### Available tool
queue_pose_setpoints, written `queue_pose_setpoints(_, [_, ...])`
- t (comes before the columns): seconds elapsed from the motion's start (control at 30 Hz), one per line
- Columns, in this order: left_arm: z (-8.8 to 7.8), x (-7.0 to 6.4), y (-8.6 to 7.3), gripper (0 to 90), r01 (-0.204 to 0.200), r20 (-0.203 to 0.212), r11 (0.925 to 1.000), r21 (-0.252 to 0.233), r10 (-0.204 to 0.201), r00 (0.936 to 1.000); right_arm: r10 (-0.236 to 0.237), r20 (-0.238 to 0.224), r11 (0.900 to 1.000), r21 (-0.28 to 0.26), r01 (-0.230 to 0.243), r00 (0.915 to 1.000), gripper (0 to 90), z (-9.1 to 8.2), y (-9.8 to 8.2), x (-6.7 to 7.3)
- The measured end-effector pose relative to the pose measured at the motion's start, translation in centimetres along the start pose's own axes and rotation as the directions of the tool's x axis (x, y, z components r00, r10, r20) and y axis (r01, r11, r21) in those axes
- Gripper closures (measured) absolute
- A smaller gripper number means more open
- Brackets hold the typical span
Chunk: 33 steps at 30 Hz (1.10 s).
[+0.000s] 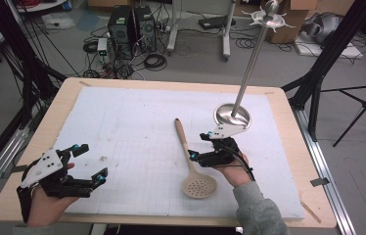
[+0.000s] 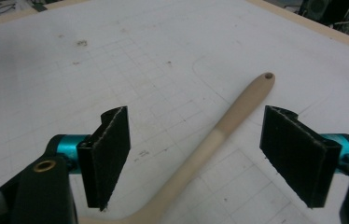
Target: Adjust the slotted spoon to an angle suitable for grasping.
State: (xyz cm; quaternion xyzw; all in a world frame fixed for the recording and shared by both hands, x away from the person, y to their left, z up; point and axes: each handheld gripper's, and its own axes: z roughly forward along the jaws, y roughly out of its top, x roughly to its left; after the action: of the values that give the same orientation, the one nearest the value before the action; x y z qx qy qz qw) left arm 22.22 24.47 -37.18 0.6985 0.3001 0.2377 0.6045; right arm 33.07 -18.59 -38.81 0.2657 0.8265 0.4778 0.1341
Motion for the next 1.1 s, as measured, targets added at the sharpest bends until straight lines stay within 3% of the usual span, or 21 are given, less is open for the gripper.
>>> queue_pose_setpoints(0.27, [0.2, -0.2, 0.0, 1.8, 0.000, 0.011, 1.0000, -0.005, 0.000, 0.9999, -0.023, 0.028, 1.000, 0.016, 0.022, 0.9993, 49.7, 0.5, -0.2, -0.4])
queue_pose_setpoints(0.47, [0.2, -0.2, 0.0, 1.7, 0.003, 0.013, 1.0000, -0.006, -0.003, 0.9999, 0.001, 0.052, 0.999, 0.050, -0.004, 0.9987, 62.6, 0.7, -0.4, -0.6])
queue_pose_setpoints(0.63, [0.2, -0.1, -0.1, 1.7, 0.010, 0.011, 0.9999, -0.009, -0.010, 0.9999, 0.015, 0.044, 0.997, 0.075, -0.018, 0.9989, 76.3, 1.1, -0.6, -0.8])
queue_pose_setpoints(0.97, [0.3, 0.0, -0.3, 1.7, 0.019, 0.019, 0.9998, -0.009, -0.019, 0.9996, -0.042, 0.045, 0.991, 0.127, 0.036, 0.9981, 89.0, 2.2, -0.9, -0.7])
queue_pose_setpoints(1.1, [0.3, 0.0, -0.3, 1.7, 0.018, 0.019, 0.9998, -0.009, -0.017, 0.9997, -0.018, 0.038, 0.990, 0.140, 0.012, 0.9991, 89.4, 2.5, -1.1, -1.0])
